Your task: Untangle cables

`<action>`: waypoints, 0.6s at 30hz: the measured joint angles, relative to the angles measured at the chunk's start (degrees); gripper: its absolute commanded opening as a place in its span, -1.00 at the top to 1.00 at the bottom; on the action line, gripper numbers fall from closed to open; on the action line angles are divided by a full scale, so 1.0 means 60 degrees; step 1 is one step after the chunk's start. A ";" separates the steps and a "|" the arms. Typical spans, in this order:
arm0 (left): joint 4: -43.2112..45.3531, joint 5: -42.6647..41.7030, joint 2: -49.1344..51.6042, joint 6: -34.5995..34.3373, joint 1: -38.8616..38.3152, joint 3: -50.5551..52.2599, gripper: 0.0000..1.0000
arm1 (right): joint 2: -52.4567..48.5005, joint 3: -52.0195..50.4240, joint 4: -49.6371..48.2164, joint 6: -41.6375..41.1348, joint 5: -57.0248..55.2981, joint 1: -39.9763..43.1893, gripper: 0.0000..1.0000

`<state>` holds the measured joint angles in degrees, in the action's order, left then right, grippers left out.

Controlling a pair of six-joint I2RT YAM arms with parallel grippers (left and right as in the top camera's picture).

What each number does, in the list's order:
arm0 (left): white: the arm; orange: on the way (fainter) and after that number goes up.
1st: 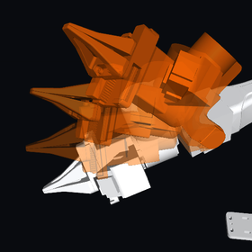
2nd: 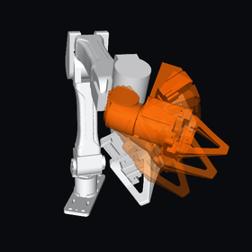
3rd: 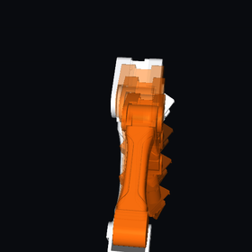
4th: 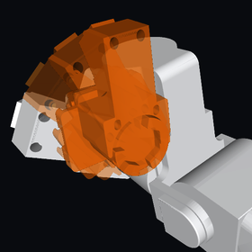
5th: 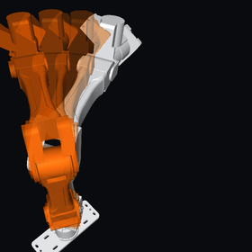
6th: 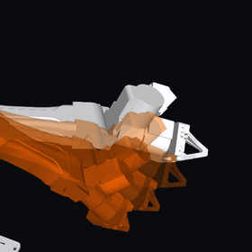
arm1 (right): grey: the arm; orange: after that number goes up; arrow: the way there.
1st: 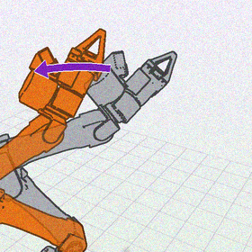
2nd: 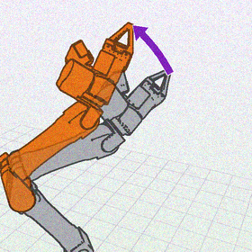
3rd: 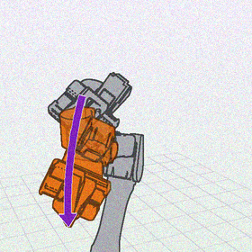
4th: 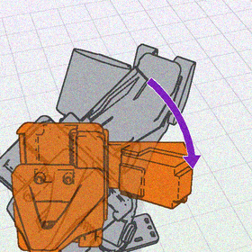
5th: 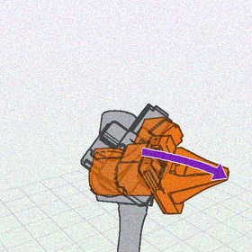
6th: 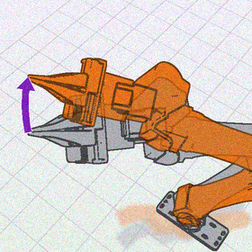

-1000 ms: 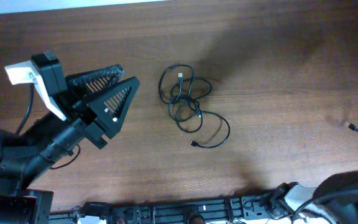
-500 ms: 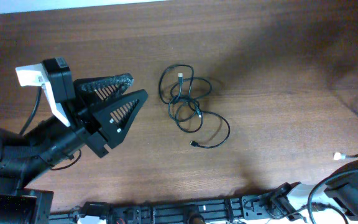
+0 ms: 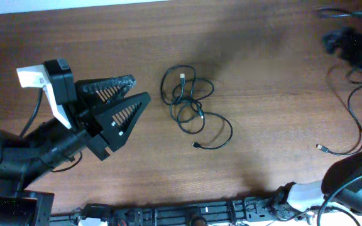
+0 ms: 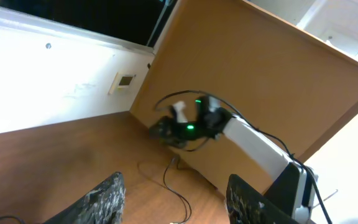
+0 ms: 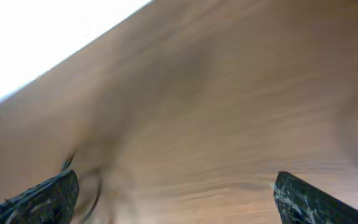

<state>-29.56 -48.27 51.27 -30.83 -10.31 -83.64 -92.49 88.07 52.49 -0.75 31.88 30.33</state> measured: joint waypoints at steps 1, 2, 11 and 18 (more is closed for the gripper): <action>-0.0004 -0.0044 0.0000 0.0000 0.0000 0.0000 -0.05 | 0.0000 0.0000 0.0113 0.0117 -0.0029 -0.0477 -0.98; 0.0000 -0.0102 0.0000 0.0000 0.0000 0.0000 -0.05 | 0.0000 0.0000 0.0240 0.0233 -0.0087 -0.1009 -0.98; -0.0007 -0.0248 0.0000 0.0000 0.0000 0.0000 -0.06 | 0.0000 0.0000 0.2025 0.1096 -0.0692 -0.4189 -0.98; -0.0004 -0.0248 0.0000 0.0004 0.0000 0.0000 -0.03 | 0.0000 -0.0015 0.3799 0.1424 -0.1497 -0.5745 -0.99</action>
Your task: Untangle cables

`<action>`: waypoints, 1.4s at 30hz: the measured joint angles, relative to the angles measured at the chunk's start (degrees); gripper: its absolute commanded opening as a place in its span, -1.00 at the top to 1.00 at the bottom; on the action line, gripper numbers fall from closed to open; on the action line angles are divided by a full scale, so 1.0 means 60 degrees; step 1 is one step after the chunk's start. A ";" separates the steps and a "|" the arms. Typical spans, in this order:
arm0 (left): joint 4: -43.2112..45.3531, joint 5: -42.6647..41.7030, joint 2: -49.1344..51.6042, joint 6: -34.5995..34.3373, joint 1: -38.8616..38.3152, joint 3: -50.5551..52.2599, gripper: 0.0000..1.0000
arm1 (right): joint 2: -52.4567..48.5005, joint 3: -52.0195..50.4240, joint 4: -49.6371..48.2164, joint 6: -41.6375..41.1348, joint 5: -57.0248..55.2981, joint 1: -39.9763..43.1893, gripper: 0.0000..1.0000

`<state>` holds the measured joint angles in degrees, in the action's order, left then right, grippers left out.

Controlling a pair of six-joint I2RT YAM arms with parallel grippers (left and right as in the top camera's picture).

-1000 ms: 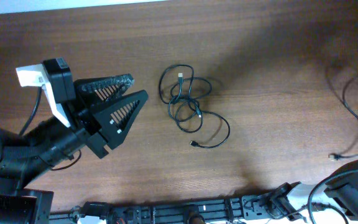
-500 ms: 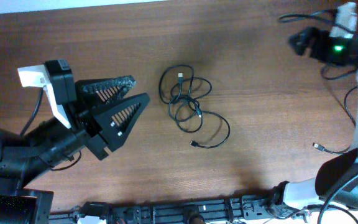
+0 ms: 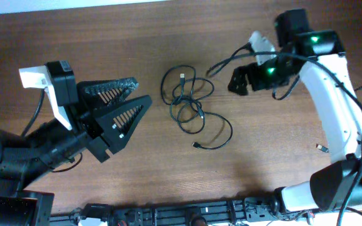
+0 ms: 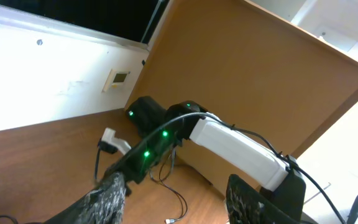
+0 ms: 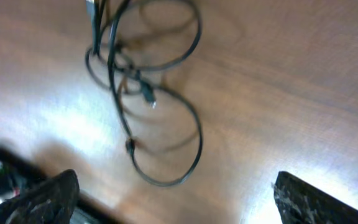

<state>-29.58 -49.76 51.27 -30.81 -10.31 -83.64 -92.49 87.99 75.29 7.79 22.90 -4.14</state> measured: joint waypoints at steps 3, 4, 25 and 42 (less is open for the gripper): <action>-0.0084 -0.0004 0.0000 -0.0004 0.0000 -0.0004 -0.03 | 0.0022 -0.0459 -0.0138 0.0029 -0.0157 -0.0630 -0.99; -0.0193 -0.0007 0.0000 -0.0004 0.0000 -0.0004 -0.03 | 0.0055 -0.0816 -0.0455 0.0029 -0.0171 -0.0812 -1.00; -0.0510 -0.0401 0.0000 0.0000 0.0000 -0.0004 -0.04 | 0.0000 -0.4692 -0.5814 -0.2116 -0.0412 -0.3843 0.92; -0.0619 -0.0466 0.0000 0.0000 0.0000 -0.0004 -0.10 | -0.0062 -0.0543 -0.3952 -0.2575 -0.0477 -0.3453 0.92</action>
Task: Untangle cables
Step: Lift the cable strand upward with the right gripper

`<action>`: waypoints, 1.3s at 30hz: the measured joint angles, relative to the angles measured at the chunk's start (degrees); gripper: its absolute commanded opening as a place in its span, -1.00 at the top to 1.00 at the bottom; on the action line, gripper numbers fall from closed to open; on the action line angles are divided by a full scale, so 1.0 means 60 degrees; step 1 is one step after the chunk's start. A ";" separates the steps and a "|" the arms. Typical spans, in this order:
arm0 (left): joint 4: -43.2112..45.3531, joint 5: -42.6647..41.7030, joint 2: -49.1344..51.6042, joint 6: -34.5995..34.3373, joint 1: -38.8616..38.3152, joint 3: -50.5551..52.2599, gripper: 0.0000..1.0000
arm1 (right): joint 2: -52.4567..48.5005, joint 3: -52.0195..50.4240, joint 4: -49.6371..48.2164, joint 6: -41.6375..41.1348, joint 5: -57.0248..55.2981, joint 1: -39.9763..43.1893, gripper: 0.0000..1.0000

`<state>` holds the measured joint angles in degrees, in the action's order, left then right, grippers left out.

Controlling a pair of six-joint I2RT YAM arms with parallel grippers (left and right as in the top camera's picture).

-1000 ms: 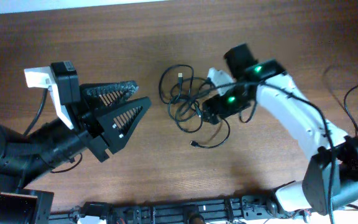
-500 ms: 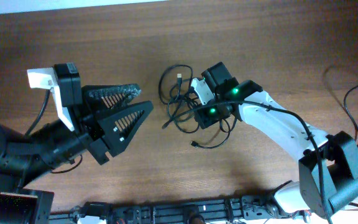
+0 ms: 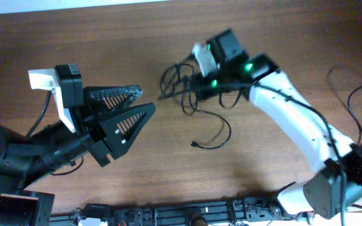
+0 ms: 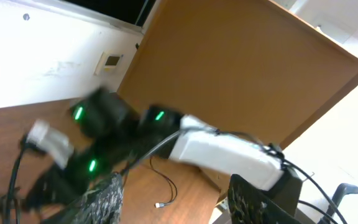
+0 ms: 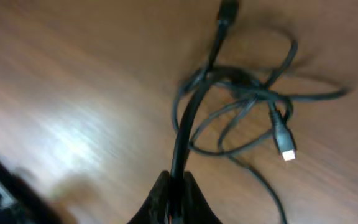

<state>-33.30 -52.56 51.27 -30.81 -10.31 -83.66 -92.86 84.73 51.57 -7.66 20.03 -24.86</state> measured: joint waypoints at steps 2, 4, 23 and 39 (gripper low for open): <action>-0.0215 -0.0004 0.0000 0.0076 0.0000 0.0000 -0.09 | 0.0004 0.1115 0.0535 -0.0015 -0.0029 0.0040 0.93; -0.0608 -0.0004 0.0000 0.0299 0.0000 -0.0007 -0.10 | 0.0004 0.1996 0.0845 -0.0007 -0.0036 0.0058 0.93; -0.4903 0.2590 0.0324 0.3821 0.0000 -0.0058 -0.13 | 0.0000 0.7140 0.1129 -0.1129 -0.0051 0.0058 0.92; -0.4805 0.1366 0.2546 0.7657 -0.1078 -0.0058 -0.03 | 0.0004 0.7665 -0.0175 -0.3508 0.0761 0.0058 0.92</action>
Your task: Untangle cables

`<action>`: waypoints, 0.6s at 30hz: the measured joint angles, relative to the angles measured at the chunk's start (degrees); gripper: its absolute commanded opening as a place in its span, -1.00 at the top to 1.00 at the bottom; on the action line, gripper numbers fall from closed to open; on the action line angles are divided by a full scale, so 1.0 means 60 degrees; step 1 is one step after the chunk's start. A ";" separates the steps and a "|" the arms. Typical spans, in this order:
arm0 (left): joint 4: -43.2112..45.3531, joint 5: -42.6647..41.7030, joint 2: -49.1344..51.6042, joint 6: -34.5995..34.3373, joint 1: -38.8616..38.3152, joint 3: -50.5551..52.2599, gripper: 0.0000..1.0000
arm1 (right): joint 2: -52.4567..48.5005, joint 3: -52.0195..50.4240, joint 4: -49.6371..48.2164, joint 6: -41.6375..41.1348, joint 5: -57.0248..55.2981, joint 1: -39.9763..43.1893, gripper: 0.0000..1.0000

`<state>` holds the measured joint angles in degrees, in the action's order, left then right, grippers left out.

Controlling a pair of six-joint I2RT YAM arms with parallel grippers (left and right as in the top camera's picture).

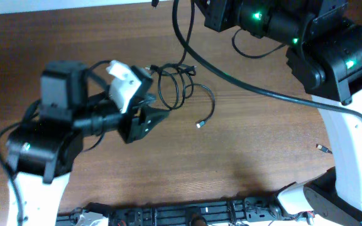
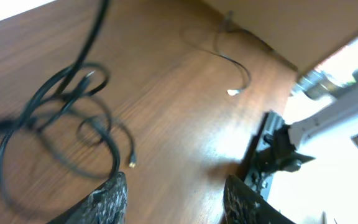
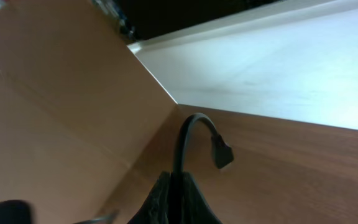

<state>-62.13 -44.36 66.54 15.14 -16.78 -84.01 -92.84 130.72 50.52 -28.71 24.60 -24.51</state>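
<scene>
The black cable tangle (image 1: 176,88) lies on the wooden table (image 1: 263,157), with a loose plug (image 1: 199,124) at its right. One strand rises from it toward my right gripper (image 1: 197,7), high at the top edge. In the right wrist view that gripper (image 3: 178,180) is shut on the black cable, and the plug end (image 3: 220,153) curls over above the jaws. My left gripper (image 1: 151,108) is open, low, just left of the tangle. In the left wrist view the tangle (image 2: 61,118) lies beyond its open fingers (image 2: 112,198), nothing between them.
A second thin cable with a small plug (image 1: 322,149) lies at the table's right side, also seen far off as a thin cable (image 2: 232,62) in the left wrist view. A thick cable (image 1: 263,91) from the raised right arm sweeps across above the table. A wooden panel (image 3: 55,93) stands behind.
My right gripper, then shut on the cable down at the tangle, is now high above the table with the cable end still in it. The left gripper has moved right, up to the tangle.
First the tangle lay untouched mid-table, my left gripper open at the left and the right arm far right. Then the right gripper hung open near the tangle. Then it was shut on a strand. Now the strand is lifted and the tangle has shifted.
</scene>
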 measured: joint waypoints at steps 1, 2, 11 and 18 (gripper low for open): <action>0.0149 -0.0113 0.0120 0.0102 -0.0084 0.0000 -0.04 | 0.0000 0.0000 -0.0004 -0.0087 0.0098 0.0000 0.92; 0.0408 -0.0277 0.0346 0.0255 -0.0266 0.0000 -0.04 | 0.0000 0.0000 0.0004 -0.0193 0.0222 0.0000 0.93; 0.1013 -0.0321 0.1162 0.1300 -0.0750 0.0000 -0.08 | 0.0000 0.0004 0.0295 -0.0470 0.1341 0.0000 0.92; 0.1548 0.0820 0.1177 0.1541 -0.0750 0.0000 -0.08 | -0.0004 0.0004 0.0656 -0.0470 0.1730 0.0000 0.93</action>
<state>-52.84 -39.44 73.60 24.38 -21.28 -84.01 -92.86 130.74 54.46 -31.53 34.98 -24.51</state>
